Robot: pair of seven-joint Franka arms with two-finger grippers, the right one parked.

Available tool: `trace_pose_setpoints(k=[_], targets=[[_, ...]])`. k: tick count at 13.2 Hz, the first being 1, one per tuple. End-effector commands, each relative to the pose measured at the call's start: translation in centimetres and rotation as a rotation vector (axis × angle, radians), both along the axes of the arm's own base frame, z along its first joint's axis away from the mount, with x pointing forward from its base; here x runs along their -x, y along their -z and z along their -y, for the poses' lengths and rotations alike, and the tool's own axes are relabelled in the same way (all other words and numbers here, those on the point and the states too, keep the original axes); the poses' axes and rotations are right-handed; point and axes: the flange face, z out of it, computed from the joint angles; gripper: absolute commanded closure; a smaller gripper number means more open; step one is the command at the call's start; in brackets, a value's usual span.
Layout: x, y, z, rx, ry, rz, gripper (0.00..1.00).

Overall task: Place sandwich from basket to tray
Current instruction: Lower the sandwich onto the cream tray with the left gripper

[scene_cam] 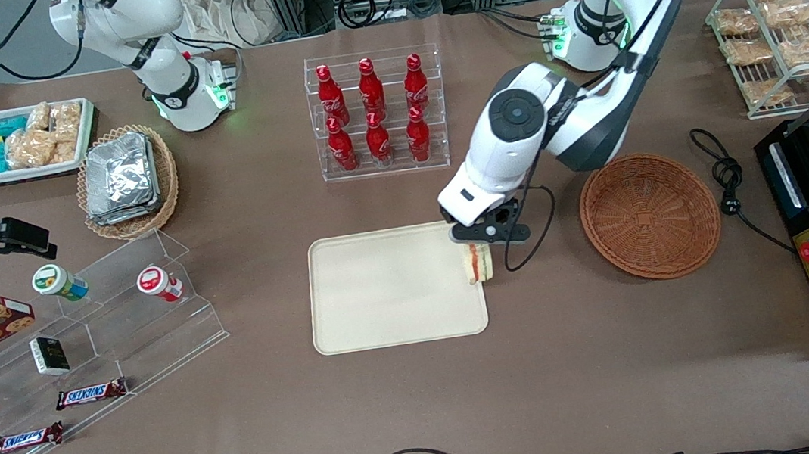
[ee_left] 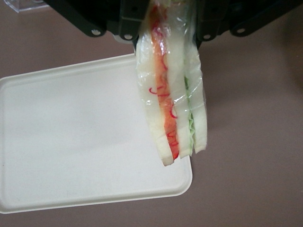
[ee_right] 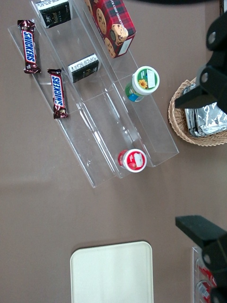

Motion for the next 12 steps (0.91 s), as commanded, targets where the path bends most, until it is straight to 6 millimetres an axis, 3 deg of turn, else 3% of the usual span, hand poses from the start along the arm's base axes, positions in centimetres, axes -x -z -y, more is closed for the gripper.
trace_pose_setpoints(k=[1, 5, 8, 12], targets=[[-0.5, 1.9, 2.7, -0.03, -0.025, -0.005, 0.63], [1.3, 6.2, 5.1, -0.093, -0.018, -0.003, 0.63], [1.4, 8.1, 6.6, -0.105, -0.02, 0.004, 0.63], [2.0, 11.5, 7.0, -0.15, 0.034, 0.012, 0.63]])
